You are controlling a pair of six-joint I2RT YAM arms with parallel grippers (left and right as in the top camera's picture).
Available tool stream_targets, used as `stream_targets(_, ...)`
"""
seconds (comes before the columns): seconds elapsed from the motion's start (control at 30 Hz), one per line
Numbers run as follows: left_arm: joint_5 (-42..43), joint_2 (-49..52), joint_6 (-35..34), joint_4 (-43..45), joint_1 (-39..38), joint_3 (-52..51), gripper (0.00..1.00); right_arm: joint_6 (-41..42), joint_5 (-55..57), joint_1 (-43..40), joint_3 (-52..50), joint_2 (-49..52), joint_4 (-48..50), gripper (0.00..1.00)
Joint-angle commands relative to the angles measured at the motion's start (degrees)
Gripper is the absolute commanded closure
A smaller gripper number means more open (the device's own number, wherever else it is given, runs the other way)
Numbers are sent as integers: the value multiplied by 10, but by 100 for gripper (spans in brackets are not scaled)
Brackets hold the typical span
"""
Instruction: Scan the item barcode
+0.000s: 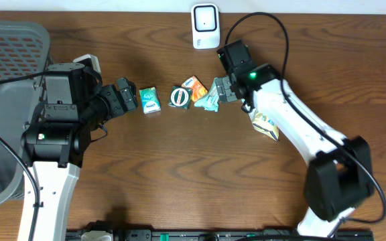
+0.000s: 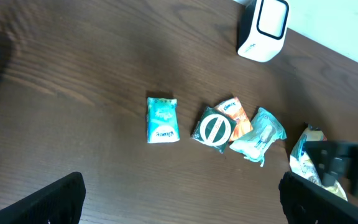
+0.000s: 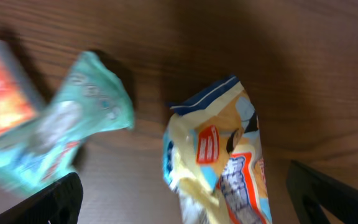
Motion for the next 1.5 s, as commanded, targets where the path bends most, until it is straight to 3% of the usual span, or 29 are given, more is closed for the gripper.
stream_targets(0.0,-3,0,10,0,2,9,2,9,43,-4,-9,49,10,1)
stream_targets(0.37,-3,0,10,0,2,9,2,-15,63,-33,-9,119,5,3)
stream_targets(0.5,-3,0,10,0,2,9,2,-17,41,-56,-9,122,13,28)
stream_targets(0.6,-3,0,10,0,2,9,2,-63,-37,-80,-9,122,29,36)
stream_targets(0.63,-3,0,10,0,2,9,2,-115,-123,-97,-9,122,40,46)
stream_targets(0.73,-3,0,10,0,2,9,2,-148,-210,-120,-9,122,46,94)
stream_targets(0.77,-3,0,10,0,2,9,2,-148,-230,-127,-8,121,45,99)
stream_targets(0.93,-3,0,10,0,2,9,2,-139,-367,-172,5,97,26,99)
stream_targets(1.23,-3,0,10,0,2,9,2,-101,-758,-294,37,53,22,99)
stream_targets(1.47,-3,0,10,0,2,9,2,-118,-803,-362,0,85,1,99)
